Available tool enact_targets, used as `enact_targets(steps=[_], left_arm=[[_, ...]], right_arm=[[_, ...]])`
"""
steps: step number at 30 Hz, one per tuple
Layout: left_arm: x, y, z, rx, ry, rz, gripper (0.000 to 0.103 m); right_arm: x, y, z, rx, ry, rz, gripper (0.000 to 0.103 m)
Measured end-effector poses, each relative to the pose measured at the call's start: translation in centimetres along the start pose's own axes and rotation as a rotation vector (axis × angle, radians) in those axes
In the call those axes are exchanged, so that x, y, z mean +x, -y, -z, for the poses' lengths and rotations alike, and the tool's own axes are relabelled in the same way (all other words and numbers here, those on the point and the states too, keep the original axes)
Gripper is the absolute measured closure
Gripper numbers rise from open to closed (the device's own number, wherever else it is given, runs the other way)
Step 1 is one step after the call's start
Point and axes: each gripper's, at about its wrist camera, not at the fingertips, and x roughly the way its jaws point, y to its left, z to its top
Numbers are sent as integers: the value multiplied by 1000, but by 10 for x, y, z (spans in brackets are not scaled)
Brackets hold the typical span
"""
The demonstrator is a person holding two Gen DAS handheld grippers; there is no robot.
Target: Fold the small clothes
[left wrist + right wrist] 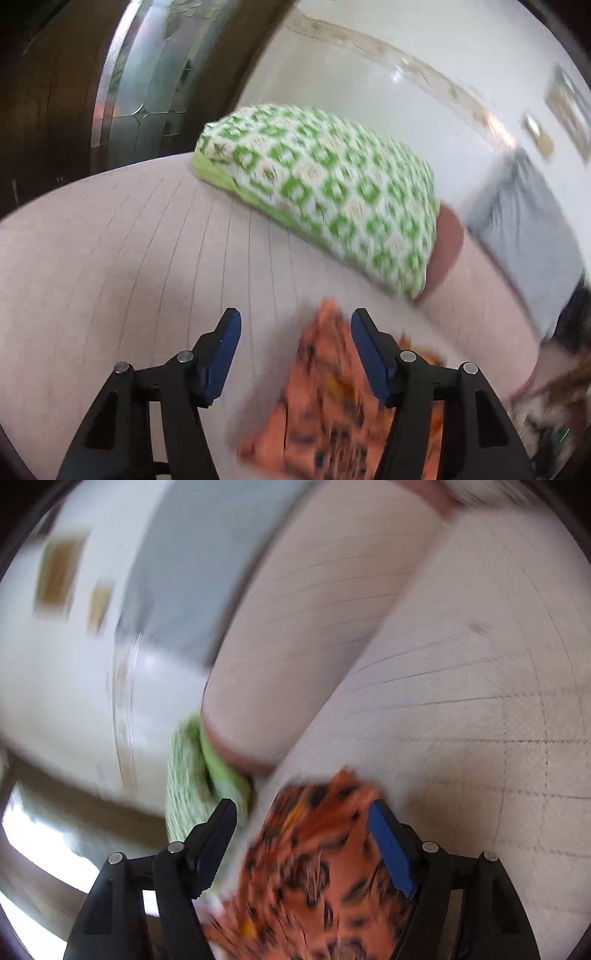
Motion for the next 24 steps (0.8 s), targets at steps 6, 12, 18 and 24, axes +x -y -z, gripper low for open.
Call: enact_targets(steps=[6,12,18,24], left_arm=[[33,20,69,103,-206,-5,40],[54,3,77,77,-243,-18,40],[73,-13,71,57,-246,-28,40],[74,-19,70,3,-262,-4,40]], right_arm=[[58,-92,108,-418,-328,149,32],[154,-136,207,-738,-533,280,64],[227,-174,176,-739,-410,322,64],[236,-197,136,-565,-244,227,64]])
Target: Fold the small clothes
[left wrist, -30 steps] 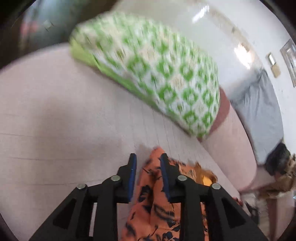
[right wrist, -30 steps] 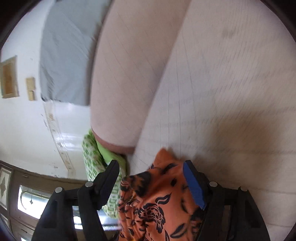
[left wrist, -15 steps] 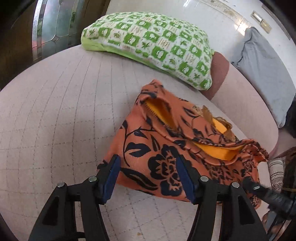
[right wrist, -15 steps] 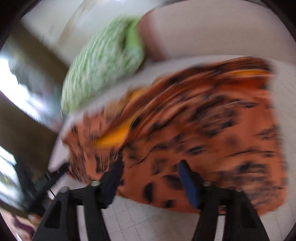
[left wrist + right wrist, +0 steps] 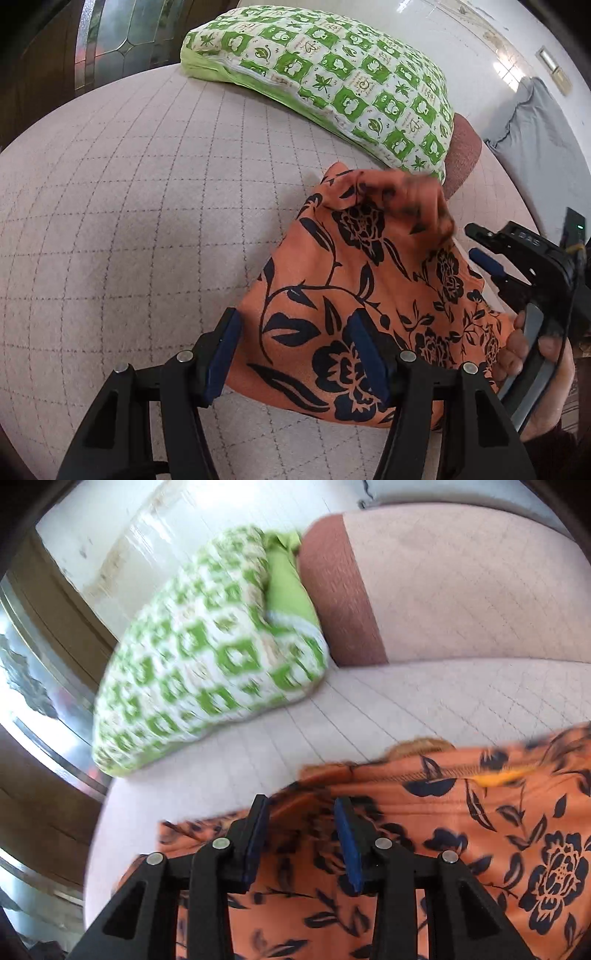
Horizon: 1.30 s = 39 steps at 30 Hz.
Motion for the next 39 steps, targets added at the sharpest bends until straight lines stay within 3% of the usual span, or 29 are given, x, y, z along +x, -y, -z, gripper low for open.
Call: enact_targets(steps=[2,5,9,15,18,21,25,29,33,36,37,39], left_arm=[[-1,-3,0,-6,-6,-18,40],[0,-12,-1,-49,-32,-34,40],[0,-19,3,-61,-50,-65,40],[4,-14,2,-22,-82,-92,40],[2,-12,-1,-16,-85,-93,40],[-10,1,-6,33,-20,-141,40],[-32,24,-4,98,48,-109,40],[-38,49,4,158,17,-35,36],[-15,47,6,144,-52,-113,33],[3,44,11,153,-84,-196,33],[3,46,11,155,-83,-204,32],[1,49,11,154,-77,-207,30]], right_arm=[[-8,-10,10,-44,-8,-31,64],[-6,-36,33,-119,-94,-107,64],[12,-65,62,-197,-149,-130,64],[81,-78,58,-131,-248,-62,59],[79,-75,47,-86,-226,-83,57],[55,-62,45,-56,-196,-111,57],[-12,-13,53,-22,-118,-99,56],[-85,52,64,52,-18,-53,53],[-129,127,82,202,7,-7,52],[-132,189,106,333,-46,95,54],[-133,207,116,393,-56,79,64],[-147,222,126,466,-14,-5,64]])
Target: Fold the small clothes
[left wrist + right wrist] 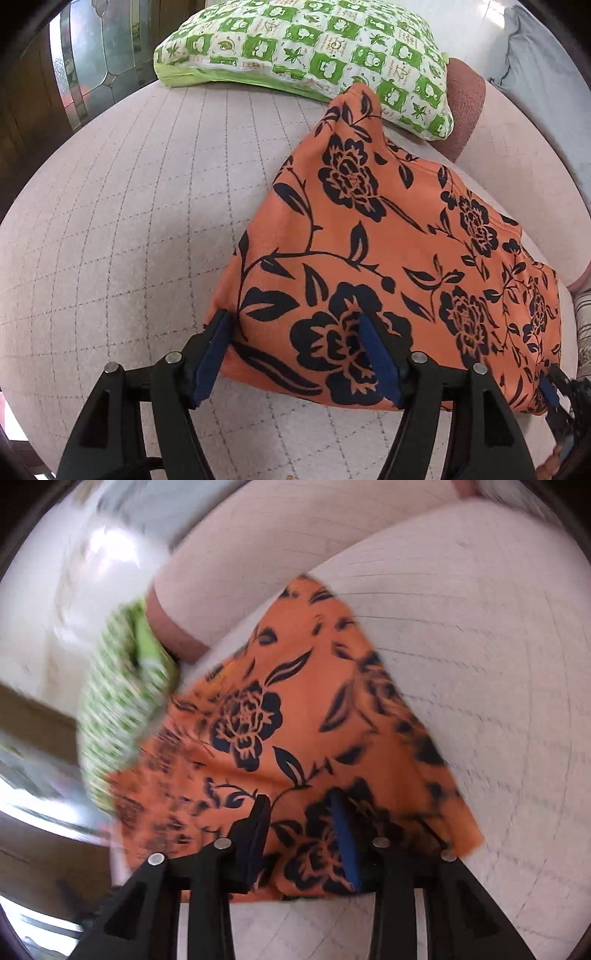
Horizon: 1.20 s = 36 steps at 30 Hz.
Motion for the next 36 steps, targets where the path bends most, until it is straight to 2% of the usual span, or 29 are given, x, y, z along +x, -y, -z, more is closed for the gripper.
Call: enact_targets(steps=[3,6,7,10,14,16,18,21,25,28,29,30,31,35,36], left_arm=[[-1,-1,0,-13,6,1,30],[-18,-10,11,-29,23,18,30],[-24,-14,16,-41,30,24,30],[-34,-26,34,-77,2,83,30],[-21,-40,54,-175,-131,203,30],[-23,-39,52,-174,-106,203,29],[-21,-37,48,-191,-101,226,20],[-10,-34,38,-237,-93,228,13],[2,-27,19,-262,-37,238,13],[5,-30,12,-311,10,279,13],[6,-29,11,-314,24,286,21],[6,-28,10,-313,31,280,45],[9,-26,10,-304,33,272,56],[15,-23,7,-306,50,274,59],[16,-22,8,-314,60,278,54]], right_arm=[[-30,1,9,-19,72,9,63],[-51,11,23,33,69,-78,41],[-53,16,26,68,61,-106,39],[-53,27,38,168,53,-186,37],[-34,27,47,207,14,-177,37],[-24,33,51,238,-12,-173,37],[-13,40,52,299,-33,-192,37],[0,47,50,353,-21,-201,36],[9,49,40,369,18,-251,35],[14,55,34,399,63,-291,34],[15,56,31,401,84,-306,35],[17,55,28,394,106,-314,35],[18,55,26,386,124,-319,35],[25,48,17,348,160,-337,35],[26,46,16,339,160,-327,42]])
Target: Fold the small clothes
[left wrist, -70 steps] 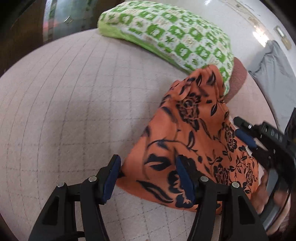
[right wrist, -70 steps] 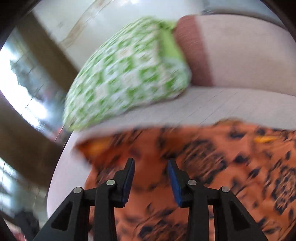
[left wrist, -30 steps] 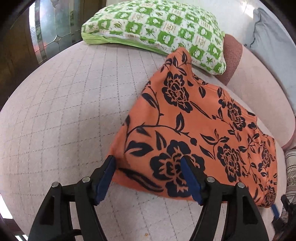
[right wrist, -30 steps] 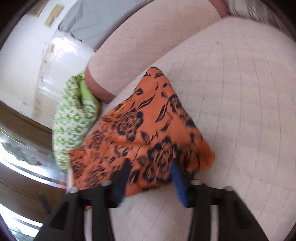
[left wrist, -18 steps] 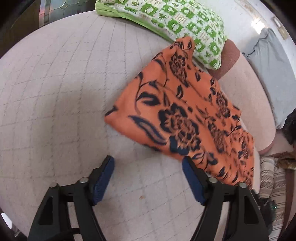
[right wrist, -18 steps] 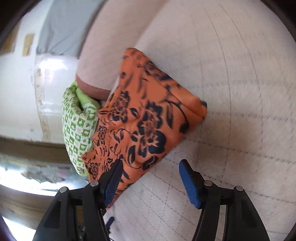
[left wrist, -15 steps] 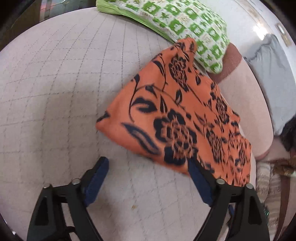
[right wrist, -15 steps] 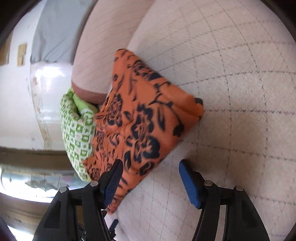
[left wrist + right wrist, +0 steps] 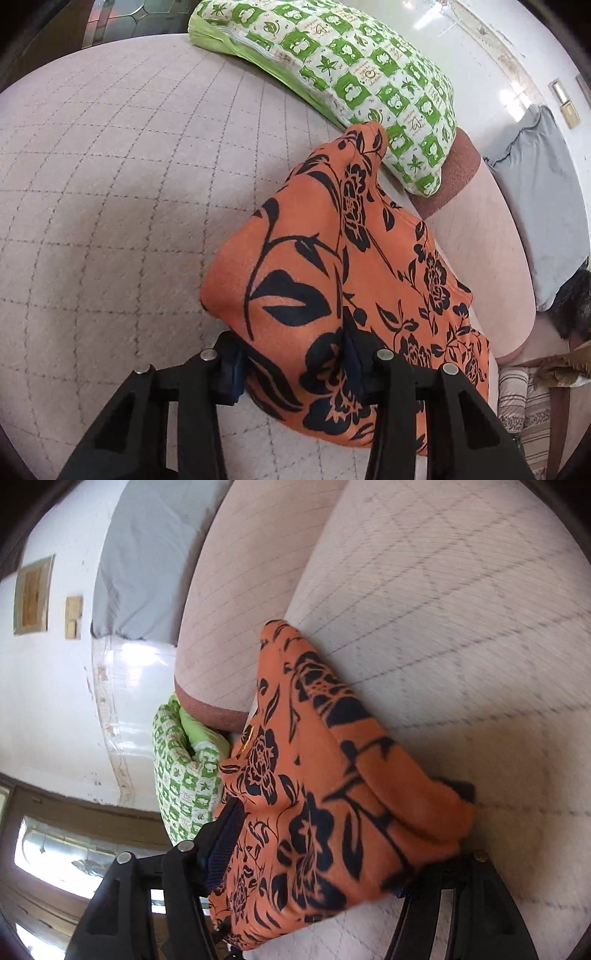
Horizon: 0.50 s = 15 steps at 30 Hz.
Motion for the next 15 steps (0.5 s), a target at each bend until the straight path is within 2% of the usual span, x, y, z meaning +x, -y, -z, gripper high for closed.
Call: enact_targets(steps=[1,2,3,5,6,7,8,12,15], left_arm=[[1,0,1,-8,8,12,49],[2,1,2,-13,18,34,40],[3,4,1,-10,22,37,37],[3,9,1,24,26,7,38],[3,10,1,35,31,-9,59],[3,9,0,45,30,-17,68],[4,7,-2,41,18,4,72],[-1,6,-4,26,12,13,78],[-11,11,-4,41,30,20,79]], right_arm=[[2,-1,0,-9,4,15,60],[6,0,0,-18,1,33,72],[11,2,1,-20,-6,53,83],[14,5,1,-29,5,64,85],[14,2,2,-41,7,74,83],[15,-2,3,-59,5,83,83],[14,-6,4,-79,8,91,84],[10,-16,5,-122,17,92,86],[2,-33,11,-204,47,109,87]])
